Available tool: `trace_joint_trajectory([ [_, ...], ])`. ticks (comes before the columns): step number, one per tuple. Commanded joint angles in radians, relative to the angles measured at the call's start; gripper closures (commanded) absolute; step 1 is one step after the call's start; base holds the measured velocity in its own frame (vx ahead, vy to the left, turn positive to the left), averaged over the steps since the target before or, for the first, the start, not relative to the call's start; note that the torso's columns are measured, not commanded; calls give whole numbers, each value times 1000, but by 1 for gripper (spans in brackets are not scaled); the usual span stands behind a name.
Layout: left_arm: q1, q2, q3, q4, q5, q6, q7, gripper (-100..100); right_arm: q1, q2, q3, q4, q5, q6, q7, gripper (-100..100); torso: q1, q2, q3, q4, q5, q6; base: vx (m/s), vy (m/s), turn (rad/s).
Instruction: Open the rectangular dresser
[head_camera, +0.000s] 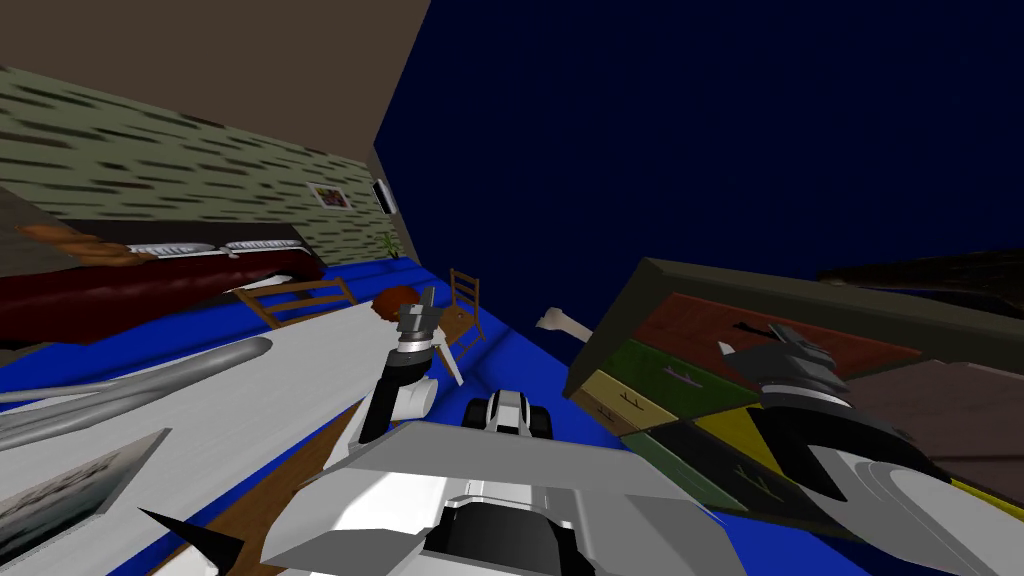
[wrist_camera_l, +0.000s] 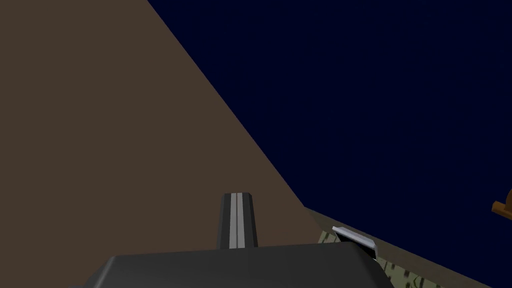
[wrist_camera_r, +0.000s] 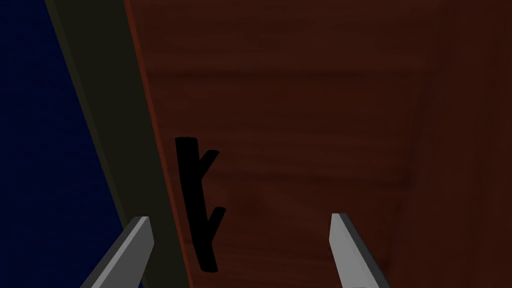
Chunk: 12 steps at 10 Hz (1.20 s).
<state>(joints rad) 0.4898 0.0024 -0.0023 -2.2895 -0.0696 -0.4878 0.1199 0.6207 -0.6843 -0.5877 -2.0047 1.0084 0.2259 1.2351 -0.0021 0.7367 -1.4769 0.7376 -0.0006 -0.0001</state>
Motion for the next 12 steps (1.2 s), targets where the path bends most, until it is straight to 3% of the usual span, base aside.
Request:
trace_joint_trajectory([
  [1,0,0,0,0,0,0,0,0,-12,25,-2,4,22,-19,-1,100,1,1,1,0,0,1,2,-5,-117],
  [3,0,0,0,0,0,0,0,0,-23,49,14,-9,42,-31,4,100,-4,-1,2,-5,-9,0,-7,-8,-120],
  [4,0,0,0,0,0,0,0,0,-29,32,-2,-9,36,-22,2,100,-10,-5,0,-7,-13,-1,-15,14,-10],
  [7,0,0,0,0,0,0,0,0,15,-7,-11,-16,-1,-48,-16,100,-1,-2,2,-5,-9,0,-98,140,-83],
  [8,0,0,0,0,0,0,0,0,2,-7,-19,-21,5,-32,-11,100,-1,-3,1,-6,-9,-3,-72,89,-44],
  [10,0,0,0,0,0,0,0,0,50,16,12,-91,8,-10,5,100,-6,-8,-4,-4,-4,-3,-25,-17,-81],
  [11,0,0,0,0,0,0,0,0,50,16,12,-98,8,-10,5,100,-6,-7,-3,-5,-6,-2,-7,-34,-35],
  [12,0,0,0,0,0,0,0,0,72,27,27,-136,9,2,13,100,-5,-6,-2,-5,-7,-2,-1,-36,-73],
])
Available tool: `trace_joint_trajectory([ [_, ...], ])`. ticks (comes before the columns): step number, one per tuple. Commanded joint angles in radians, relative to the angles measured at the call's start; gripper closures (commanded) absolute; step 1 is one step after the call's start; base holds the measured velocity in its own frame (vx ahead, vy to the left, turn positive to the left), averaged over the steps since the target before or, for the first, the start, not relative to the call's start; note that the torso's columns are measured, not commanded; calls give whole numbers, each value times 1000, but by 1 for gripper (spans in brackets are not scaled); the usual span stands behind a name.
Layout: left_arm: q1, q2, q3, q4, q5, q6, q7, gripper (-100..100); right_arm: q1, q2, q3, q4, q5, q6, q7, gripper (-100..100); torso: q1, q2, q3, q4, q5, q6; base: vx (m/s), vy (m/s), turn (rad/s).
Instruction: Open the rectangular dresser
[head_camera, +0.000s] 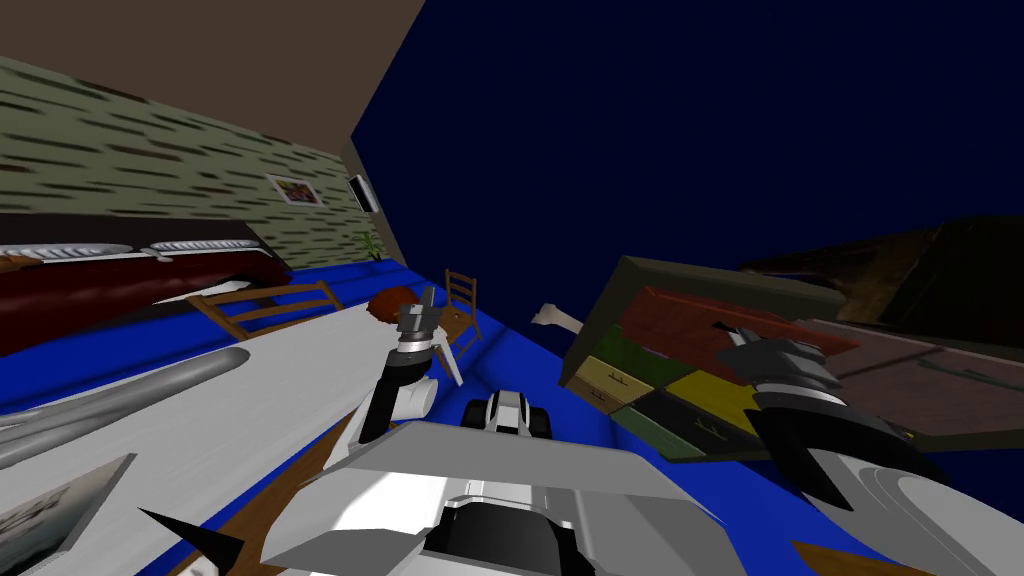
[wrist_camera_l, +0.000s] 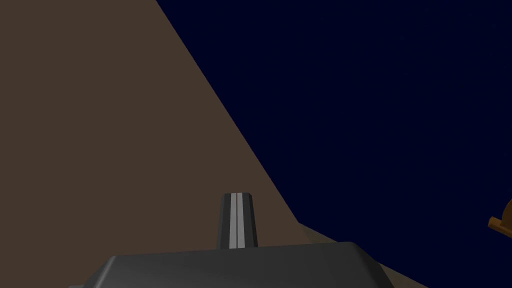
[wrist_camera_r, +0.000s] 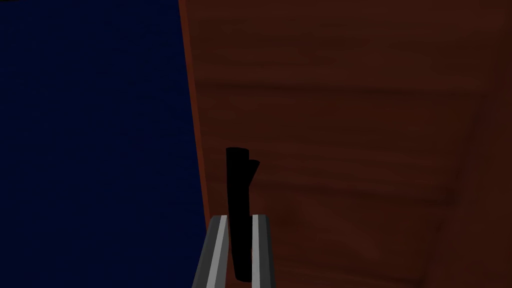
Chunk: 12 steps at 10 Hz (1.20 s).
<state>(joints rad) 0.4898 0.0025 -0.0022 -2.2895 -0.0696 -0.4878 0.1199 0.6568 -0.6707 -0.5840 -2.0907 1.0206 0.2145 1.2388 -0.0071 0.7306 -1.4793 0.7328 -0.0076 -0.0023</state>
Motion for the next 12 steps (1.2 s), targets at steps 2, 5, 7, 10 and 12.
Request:
trace_joint_trajectory([
  [2,0,0,0,0,0,0,0,0,81,36,54,-122,0,37,25,100,2,0,1,-2,-2,-1,-12,-37,-91],
  [5,0,0,0,0,0,0,0,0,106,16,40,-172,-22,66,29,-100,1,-2,0,-3,-2,-2,-9,-19,-60],
  [7,0,0,0,0,0,0,0,0,161,-8,9,-228,-59,85,24,-100,6,2,0,3,6,2,67,-12,-93],
  [10,0,0,0,0,0,0,0,0,242,-44,-37,-311,-115,115,17,-100,7,8,3,5,8,2,91,-22,-109],
  [12,0,0,0,0,0,0,0,0,296,-67,-68,-367,-152,134,12,-100,7,9,4,6,8,2,71,-19,-84],
])
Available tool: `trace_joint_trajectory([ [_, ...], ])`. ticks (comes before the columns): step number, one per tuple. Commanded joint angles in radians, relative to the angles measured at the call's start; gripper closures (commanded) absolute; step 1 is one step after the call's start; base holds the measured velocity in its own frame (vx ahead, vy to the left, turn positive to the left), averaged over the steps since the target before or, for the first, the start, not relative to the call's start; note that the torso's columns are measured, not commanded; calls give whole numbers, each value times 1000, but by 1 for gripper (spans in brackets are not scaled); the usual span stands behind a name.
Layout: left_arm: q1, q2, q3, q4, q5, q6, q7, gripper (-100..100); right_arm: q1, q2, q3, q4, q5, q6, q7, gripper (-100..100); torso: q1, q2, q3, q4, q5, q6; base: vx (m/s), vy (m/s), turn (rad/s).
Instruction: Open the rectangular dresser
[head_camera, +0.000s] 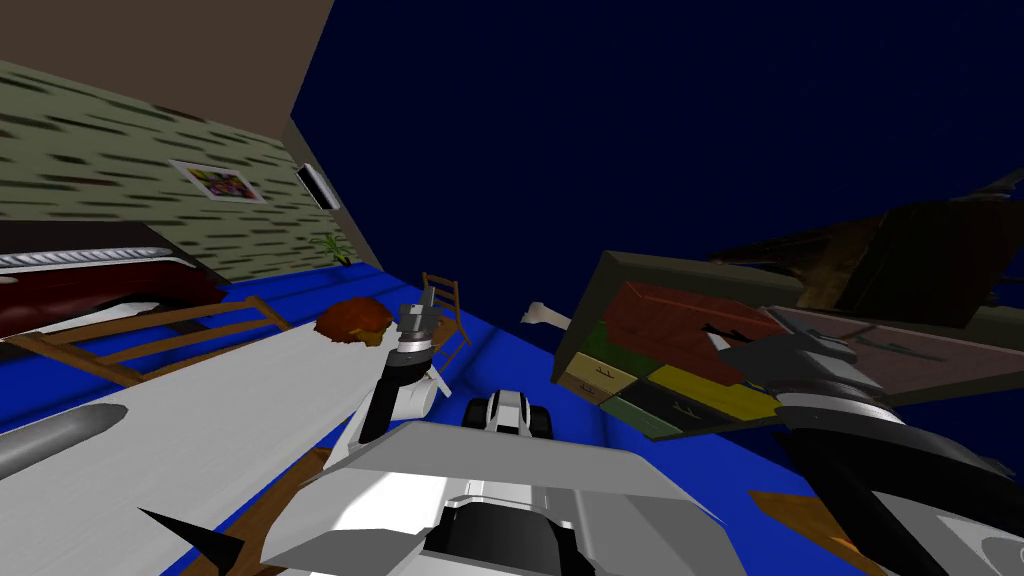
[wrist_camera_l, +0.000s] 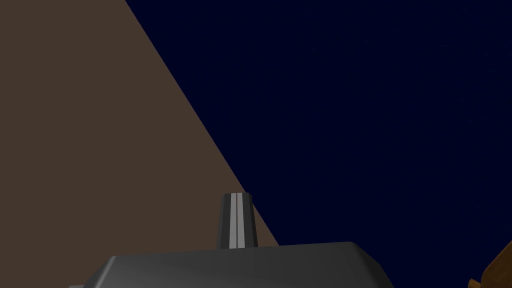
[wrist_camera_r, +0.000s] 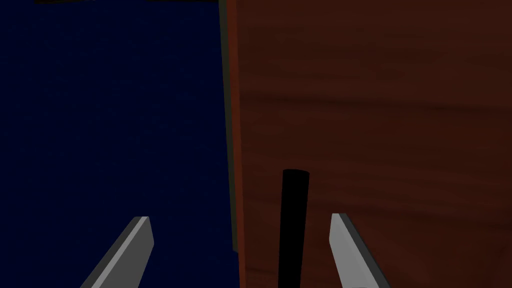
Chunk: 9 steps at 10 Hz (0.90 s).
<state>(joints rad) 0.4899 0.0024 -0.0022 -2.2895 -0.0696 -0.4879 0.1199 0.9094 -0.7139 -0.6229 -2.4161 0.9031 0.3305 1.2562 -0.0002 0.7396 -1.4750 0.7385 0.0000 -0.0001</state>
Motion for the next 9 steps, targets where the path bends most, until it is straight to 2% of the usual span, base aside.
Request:
trace_joint_trajectory([
  [1,0,0,0,0,0,0,0,0,70,-36,-45,-70,-53,28,-8,-100,0,-1,0,0,0,0,67,-17,-103],
  [2,0,0,0,0,0,0,0,0,97,-48,-60,-94,-72,38,-10,-100,0,-1,-1,0,0,0,63,-16,-119],
  [3,0,0,0,0,0,0,0,0,79,-35,-49,-75,-56,23,-10,-100,1,-1,-1,1,1,1,28,-6,-23],
  [4,0,0,0,0,0,0,0,0,83,-35,-51,-78,-58,24,-11,0,2,1,0,1,1,0,7,-2,5],
  [9,0,0,0,0,0,0,0,0,84,-35,-49,-77,-58,23,-11,0,1,-1,-1,0,1,0,0,0,0],
])
